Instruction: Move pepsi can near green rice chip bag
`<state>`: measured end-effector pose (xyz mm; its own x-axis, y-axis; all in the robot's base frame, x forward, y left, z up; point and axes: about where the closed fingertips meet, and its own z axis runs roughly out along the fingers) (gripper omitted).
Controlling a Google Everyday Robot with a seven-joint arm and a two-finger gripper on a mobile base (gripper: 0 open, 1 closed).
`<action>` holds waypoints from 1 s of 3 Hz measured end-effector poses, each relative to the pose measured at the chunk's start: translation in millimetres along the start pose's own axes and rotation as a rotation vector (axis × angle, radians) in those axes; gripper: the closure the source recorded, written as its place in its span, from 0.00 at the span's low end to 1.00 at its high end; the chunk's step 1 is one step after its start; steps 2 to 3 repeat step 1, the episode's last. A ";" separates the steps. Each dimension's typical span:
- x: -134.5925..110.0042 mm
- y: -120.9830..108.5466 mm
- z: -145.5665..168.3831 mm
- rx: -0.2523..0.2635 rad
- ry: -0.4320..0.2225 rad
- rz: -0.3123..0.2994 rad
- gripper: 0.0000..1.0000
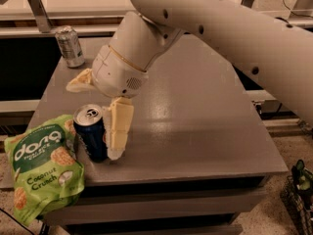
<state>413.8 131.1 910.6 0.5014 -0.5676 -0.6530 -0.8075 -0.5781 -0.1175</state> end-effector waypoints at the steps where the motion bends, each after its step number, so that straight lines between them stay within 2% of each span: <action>1: -0.1 0.0 0.0 0.000 0.000 0.000 0.00; 3: -0.1 0.0 0.0 0.000 0.000 0.000 0.00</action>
Offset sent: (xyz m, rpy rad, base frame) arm 0.0000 0.0000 0.0000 0.0000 0.0000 0.0000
